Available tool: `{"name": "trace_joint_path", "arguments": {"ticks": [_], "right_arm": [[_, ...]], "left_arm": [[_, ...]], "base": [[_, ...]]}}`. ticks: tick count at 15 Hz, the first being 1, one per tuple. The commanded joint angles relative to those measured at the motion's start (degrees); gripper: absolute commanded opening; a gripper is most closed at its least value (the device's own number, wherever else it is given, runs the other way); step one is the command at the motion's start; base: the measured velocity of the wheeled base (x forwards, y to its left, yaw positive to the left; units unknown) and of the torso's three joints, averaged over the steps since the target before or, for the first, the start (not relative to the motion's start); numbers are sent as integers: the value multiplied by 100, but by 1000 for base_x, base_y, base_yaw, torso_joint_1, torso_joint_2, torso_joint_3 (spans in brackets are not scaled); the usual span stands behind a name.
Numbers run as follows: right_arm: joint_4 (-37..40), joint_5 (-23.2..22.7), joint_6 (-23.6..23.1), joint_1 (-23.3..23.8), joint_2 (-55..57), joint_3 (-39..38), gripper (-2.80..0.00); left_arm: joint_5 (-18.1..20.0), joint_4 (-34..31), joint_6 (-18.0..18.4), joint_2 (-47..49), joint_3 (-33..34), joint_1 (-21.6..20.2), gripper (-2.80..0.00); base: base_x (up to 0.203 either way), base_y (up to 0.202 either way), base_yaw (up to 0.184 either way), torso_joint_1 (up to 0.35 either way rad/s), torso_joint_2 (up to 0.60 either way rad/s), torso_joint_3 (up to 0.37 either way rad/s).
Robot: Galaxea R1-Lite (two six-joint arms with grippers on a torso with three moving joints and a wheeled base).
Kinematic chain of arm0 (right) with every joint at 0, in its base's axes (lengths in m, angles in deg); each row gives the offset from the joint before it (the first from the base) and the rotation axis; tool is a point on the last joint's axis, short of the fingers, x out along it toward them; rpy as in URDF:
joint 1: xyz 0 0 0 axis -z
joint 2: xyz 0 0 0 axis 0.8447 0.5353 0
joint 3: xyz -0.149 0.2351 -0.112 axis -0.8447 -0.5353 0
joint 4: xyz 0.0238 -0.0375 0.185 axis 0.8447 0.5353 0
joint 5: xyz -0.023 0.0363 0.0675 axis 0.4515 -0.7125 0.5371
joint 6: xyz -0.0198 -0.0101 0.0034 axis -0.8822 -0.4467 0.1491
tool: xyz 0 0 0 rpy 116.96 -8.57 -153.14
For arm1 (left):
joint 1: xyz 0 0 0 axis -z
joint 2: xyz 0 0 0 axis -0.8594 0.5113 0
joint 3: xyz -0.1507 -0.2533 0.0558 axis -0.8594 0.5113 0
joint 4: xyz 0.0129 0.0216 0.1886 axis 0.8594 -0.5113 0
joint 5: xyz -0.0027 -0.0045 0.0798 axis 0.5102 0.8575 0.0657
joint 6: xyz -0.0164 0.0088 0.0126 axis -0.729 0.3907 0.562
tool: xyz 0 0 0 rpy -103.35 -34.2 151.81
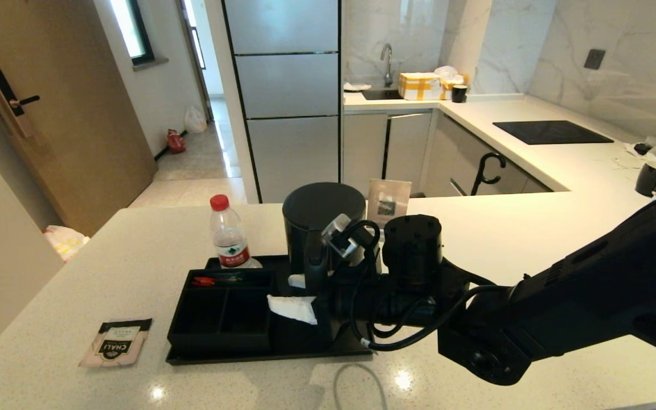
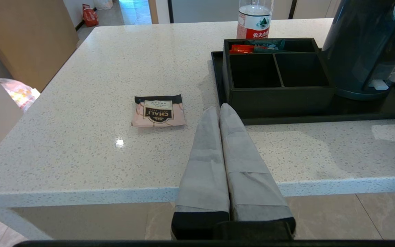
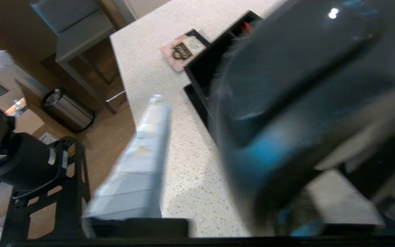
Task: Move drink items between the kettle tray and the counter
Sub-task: Pick up the kettle
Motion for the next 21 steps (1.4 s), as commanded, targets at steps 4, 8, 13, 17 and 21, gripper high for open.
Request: {"name": "trace_joint_path", "arguments": {"ticks": [4,8,13,17,21], "right_arm": [[-18,-16,8,5,-44,-2,-280],[-18,-16,8,5,-63,-11,-280],[-14,6,0,19,-182,-32,-280],[6,40,-15,82,-461,-62,-280],[78,46,-22,327,-862,-23,-280]], "left_arm": [[2,5,7,-2,0,-2,-280],[2,5,-2,-2,0,-2,-280],[2,5,7,-2,0,7,-280],[2,5,7,-2,0,-2,-280],[2,5,7,-2,0,-2,-280]], "base": [[0,0,0,0,0,0],[0,0,0,0,0,0],[0,0,0,0,0,0],[0,0,0,0,0,0],[0,0,0,0,0,0]]}}
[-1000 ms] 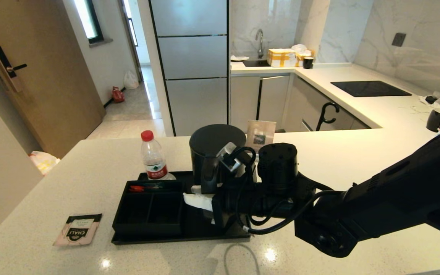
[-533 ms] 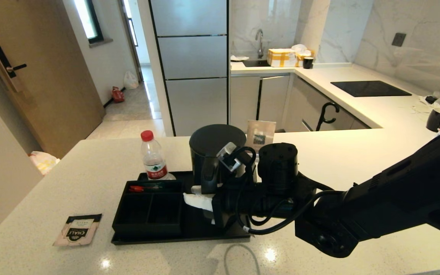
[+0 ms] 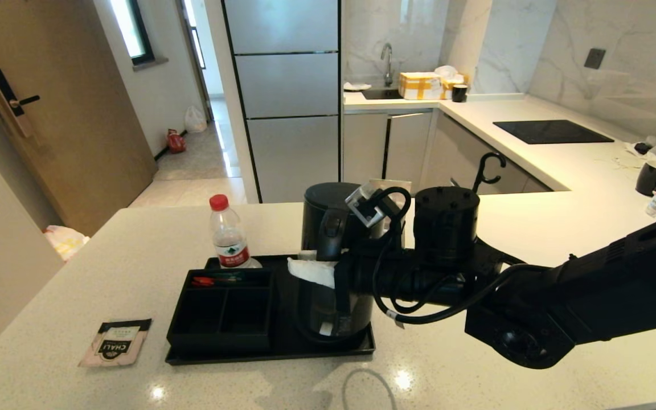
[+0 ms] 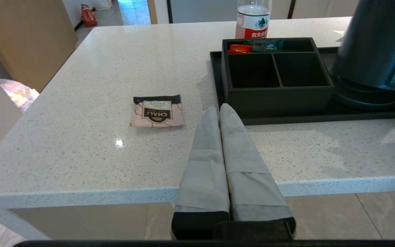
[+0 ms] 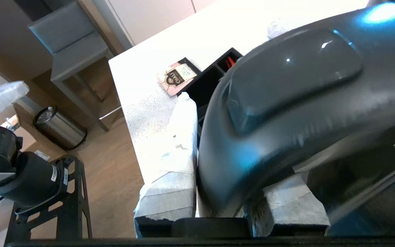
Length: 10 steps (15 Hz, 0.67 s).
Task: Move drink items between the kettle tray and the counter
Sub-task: Pick up the kettle, then place it on the right
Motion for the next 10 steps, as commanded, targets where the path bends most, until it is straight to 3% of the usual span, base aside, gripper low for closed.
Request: {"name": "trace_joint_path", "arguments": {"ticks": [1,10], "right_arm": [[-31,-12,0,140,-273,41,-280],[39,-12,0,263,-458,50,-280]], "left_arm": [[-2,2,1,-2,0,-1,-280],[-2,2,-8,-2,0,7,-280]], "base": [[0,0,0,0,0,0],[0,0,0,0,0,0]]}}
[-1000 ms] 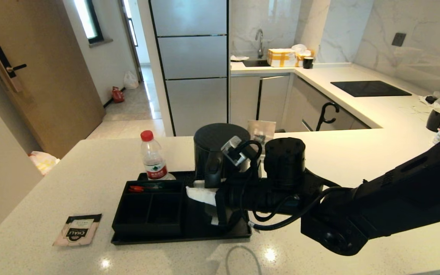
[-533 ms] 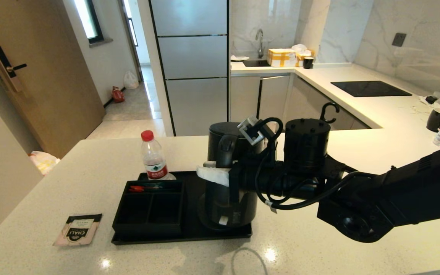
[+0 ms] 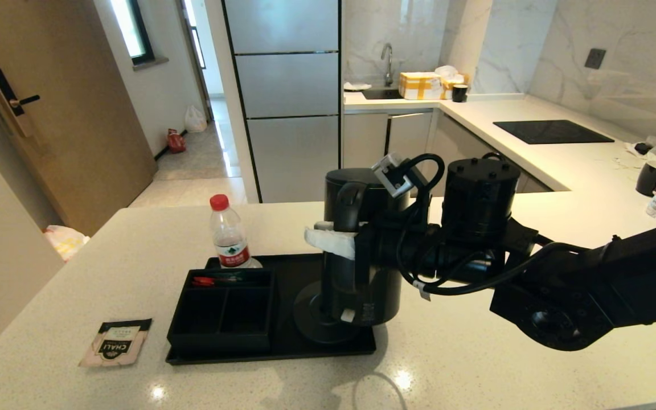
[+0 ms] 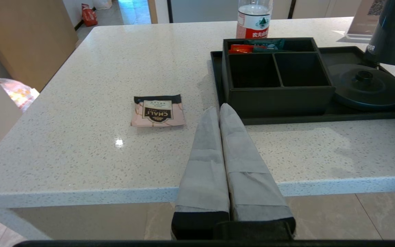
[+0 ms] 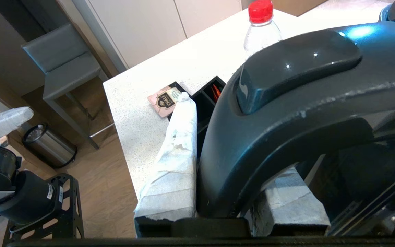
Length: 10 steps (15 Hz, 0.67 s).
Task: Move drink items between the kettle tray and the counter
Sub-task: Place it on the right
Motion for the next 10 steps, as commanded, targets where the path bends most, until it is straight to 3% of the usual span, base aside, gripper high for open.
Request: {"name": "trace_joint_path", "arguments": {"ticks": [1,3,6,10], "right_arm": [[-32,-16,3,-1,-32,-1,-280],[-18,-14,1,12,-42,8,-280],[152,2,-14,456,-322,140,-280],[152,2,-14,456,-322,140,-280]], "left_arm": [[0,5,0,-2,0,-2,-280],[0,5,7,-2,0,-10,-280],[0,5,8,-2,0,-11,-280],[0,5,8,-2,0,-11,-280]], "base": [[0,0,0,0,0,0],[0,0,0,0,0,0],[0,0,0,0,0,0],[0,0,0,0,0,0]]}}
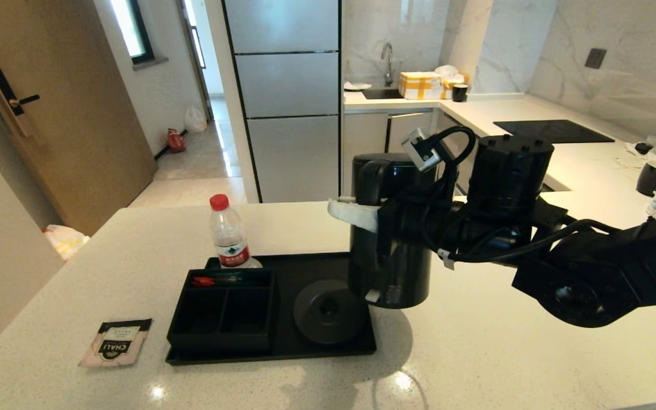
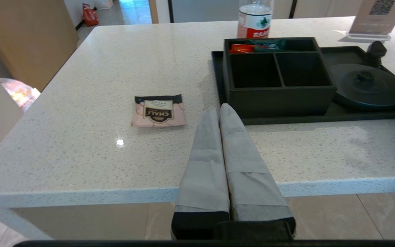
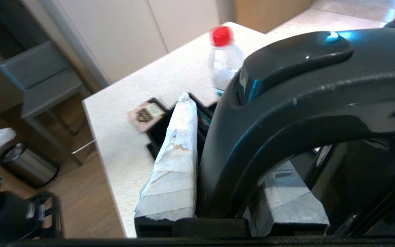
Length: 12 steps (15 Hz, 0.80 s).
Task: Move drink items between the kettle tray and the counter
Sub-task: Place it on the right
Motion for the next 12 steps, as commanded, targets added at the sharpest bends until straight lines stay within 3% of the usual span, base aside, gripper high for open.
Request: {"name": "trace_joint_path", "arguments": {"ticks": [1,3,9,12], "right_arm": [[-46,37,-17,42,-48,26,-280],[-46,293,-50,219,-82,94,-280],[-33,293,-50,270,-149,94,-280],[42,293,-50,632,-399,94,-280]], "left_arm": [[3,5,-6,-2,0,-2,-280],[3,5,-6,-2,0,-2,-280],[3,5,0,-2,7,5,-280],[3,5,2,-11,0,7,-280]], "base": [[0,0,0,0,0,0],[0,0,0,0,0,0],[0,0,0,0,0,0],[0,0,0,0,0,0]]}}
